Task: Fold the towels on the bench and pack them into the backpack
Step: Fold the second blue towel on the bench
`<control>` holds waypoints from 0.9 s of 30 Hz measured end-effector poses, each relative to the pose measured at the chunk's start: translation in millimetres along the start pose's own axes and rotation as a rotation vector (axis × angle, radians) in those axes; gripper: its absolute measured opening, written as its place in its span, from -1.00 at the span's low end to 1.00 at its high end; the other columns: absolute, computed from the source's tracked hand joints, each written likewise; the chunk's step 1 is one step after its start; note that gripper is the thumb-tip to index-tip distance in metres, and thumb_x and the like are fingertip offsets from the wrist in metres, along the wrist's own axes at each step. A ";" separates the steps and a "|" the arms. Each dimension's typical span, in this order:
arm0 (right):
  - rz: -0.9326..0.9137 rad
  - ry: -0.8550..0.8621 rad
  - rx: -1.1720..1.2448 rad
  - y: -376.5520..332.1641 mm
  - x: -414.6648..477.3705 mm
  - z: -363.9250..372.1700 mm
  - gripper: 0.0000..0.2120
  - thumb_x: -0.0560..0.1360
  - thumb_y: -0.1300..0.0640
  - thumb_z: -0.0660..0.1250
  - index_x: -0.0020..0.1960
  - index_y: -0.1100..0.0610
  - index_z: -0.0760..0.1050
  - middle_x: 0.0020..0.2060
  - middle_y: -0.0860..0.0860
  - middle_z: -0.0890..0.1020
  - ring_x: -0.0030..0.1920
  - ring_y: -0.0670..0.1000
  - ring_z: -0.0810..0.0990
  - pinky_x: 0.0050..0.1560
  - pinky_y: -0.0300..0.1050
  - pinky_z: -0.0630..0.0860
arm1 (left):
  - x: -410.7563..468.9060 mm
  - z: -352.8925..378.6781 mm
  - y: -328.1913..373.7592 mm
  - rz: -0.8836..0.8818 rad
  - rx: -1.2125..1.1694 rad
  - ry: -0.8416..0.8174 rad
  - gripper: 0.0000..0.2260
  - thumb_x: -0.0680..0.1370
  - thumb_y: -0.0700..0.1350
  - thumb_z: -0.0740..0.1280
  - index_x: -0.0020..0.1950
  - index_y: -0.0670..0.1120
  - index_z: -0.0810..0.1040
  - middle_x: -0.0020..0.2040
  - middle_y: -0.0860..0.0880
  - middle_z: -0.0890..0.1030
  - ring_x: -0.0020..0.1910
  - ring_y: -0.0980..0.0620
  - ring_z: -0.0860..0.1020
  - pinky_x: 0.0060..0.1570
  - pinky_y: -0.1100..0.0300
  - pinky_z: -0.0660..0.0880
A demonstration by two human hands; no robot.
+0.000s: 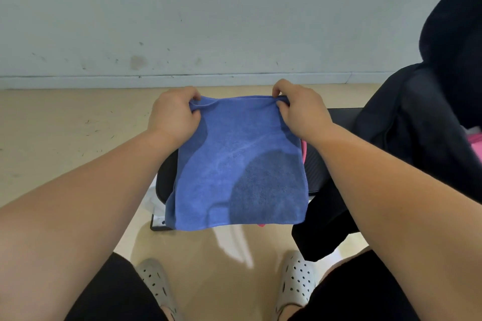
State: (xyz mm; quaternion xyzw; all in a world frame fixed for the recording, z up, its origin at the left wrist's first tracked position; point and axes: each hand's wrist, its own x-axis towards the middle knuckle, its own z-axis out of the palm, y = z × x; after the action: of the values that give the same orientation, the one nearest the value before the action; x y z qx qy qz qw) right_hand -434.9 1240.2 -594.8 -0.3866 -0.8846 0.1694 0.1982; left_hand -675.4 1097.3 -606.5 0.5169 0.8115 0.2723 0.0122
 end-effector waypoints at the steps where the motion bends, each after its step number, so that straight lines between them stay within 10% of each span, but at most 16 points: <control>1: 0.002 0.020 0.029 -3.7 -4.3 -5.4 -0.83 0.55 0.23 0.20 0.06 0.02 0.47 -0.22 -0.05 0.55 -0.17 0.07 0.48 -0.19 -0.09 0.37 | -2.5 -6.7 1.5 0.026 -0.011 -0.013 -0.75 0.48 -0.25 0.31 0.11 -0.08 0.65 0.03 -0.06 0.65 0.03 -0.13 0.57 -0.02 0.10 0.46; 7: 0.037 0.089 0.196 -23.7 -37.4 -43.6 -0.84 0.52 0.21 0.38 0.05 0.07 0.68 -0.07 -0.12 0.68 -0.04 -0.16 0.57 -0.05 -0.54 0.35 | -31.4 -60.2 7.5 0.049 0.089 -0.010 -0.92 0.46 -0.17 0.36 -0.19 -0.13 0.64 -0.27 -0.04 0.59 -0.21 -0.09 0.51 -0.24 0.11 0.35; 17: 0.154 0.015 0.155 -70.3 -101.2 -114.9 -0.83 0.43 0.02 0.54 -0.21 0.07 0.59 -0.32 -0.08 0.57 -0.32 -0.14 0.47 -0.31 -0.26 0.37 | -98.8 -148.8 3.2 0.079 -0.020 0.148 -0.58 0.48 -0.01 0.49 -0.41 -0.13 0.36 -0.43 -0.02 0.34 -0.38 -0.07 0.33 -0.38 0.10 0.20; 27: 0.191 -0.185 0.722 -105.9 -158.2 -176.9 -0.89 0.52 0.28 0.43 0.01 0.31 0.61 -0.12 0.12 0.68 -0.08 0.00 0.66 -0.02 -0.21 0.60 | -140.0 -201.8 13.2 -0.179 -0.854 0.035 -0.70 0.46 -0.29 0.50 -0.31 -0.08 0.41 -0.31 -0.09 0.48 -0.34 0.03 0.51 -0.33 0.21 0.48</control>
State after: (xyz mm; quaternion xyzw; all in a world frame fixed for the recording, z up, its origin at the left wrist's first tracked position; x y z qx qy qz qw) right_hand -316.5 1079.1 -428.8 -0.3555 -0.7423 0.5219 0.2241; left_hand -660.1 896.5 -465.3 0.3882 0.6679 0.5901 0.2346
